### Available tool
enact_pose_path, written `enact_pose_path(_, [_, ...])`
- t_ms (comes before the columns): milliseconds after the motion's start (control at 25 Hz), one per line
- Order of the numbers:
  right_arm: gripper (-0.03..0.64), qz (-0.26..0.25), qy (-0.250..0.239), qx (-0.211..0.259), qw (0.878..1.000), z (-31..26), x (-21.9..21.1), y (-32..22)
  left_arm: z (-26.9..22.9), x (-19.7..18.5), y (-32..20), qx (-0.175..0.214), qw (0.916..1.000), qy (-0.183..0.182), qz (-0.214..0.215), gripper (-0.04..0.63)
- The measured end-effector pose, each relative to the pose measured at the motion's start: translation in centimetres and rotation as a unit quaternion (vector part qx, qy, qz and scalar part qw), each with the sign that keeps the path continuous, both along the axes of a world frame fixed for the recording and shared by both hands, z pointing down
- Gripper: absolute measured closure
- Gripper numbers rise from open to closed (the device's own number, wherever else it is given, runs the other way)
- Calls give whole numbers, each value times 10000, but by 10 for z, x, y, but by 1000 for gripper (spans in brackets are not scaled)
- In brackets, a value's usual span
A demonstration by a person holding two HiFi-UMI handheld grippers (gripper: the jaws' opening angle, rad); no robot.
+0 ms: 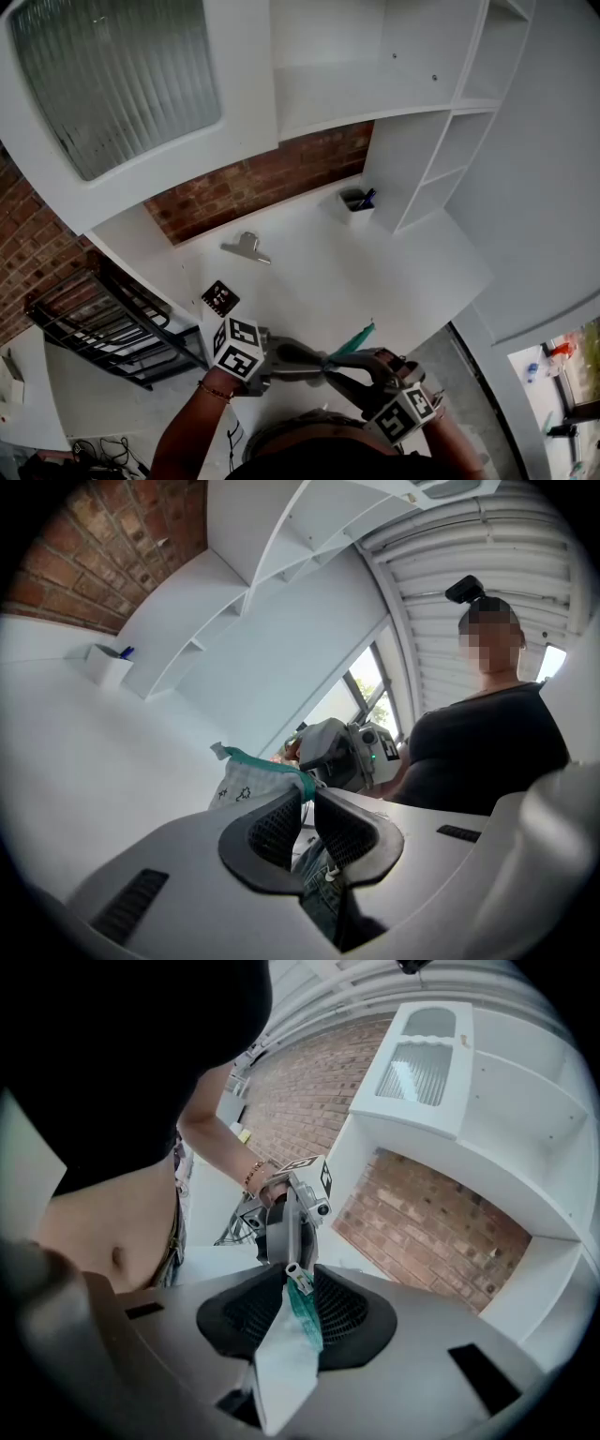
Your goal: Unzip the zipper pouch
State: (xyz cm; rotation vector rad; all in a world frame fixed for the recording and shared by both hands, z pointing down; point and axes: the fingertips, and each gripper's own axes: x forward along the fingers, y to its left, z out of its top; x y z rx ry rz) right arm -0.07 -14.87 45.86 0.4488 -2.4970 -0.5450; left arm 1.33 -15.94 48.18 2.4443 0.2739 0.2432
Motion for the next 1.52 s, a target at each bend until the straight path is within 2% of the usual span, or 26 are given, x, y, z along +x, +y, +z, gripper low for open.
enact_pose_path(280, [560,358,-642,-846,9937,-8,10,-6,0,3,-2,-2,9999,9,-139,552])
enact_pose_path(440, [579,592,-1062,-1096,9865,-9,17,-8,-1,2,-3,-29,9998,1,-199,551])
enact_pose_path(600, [588,778,-1703,-1422,9720,-11,19,-11,-1,2,-1,-43,9997,28,-242,551])
enact_pose_path(800, [594,1026,-1889,-1805,9598,-5,24,-10,1,5,4,-22,9997,-14,-226,552])
enact_pose_path(1080, [611,1067,-2177,-2149,9461,-6,24,-8,2,6,8,-140,9997,6,-194,552])
enact_pose_path(1520, [611,1382,-2525,-2066,9351,-10,30,-14,-3,10,9,-139,9998,64,-133,560])
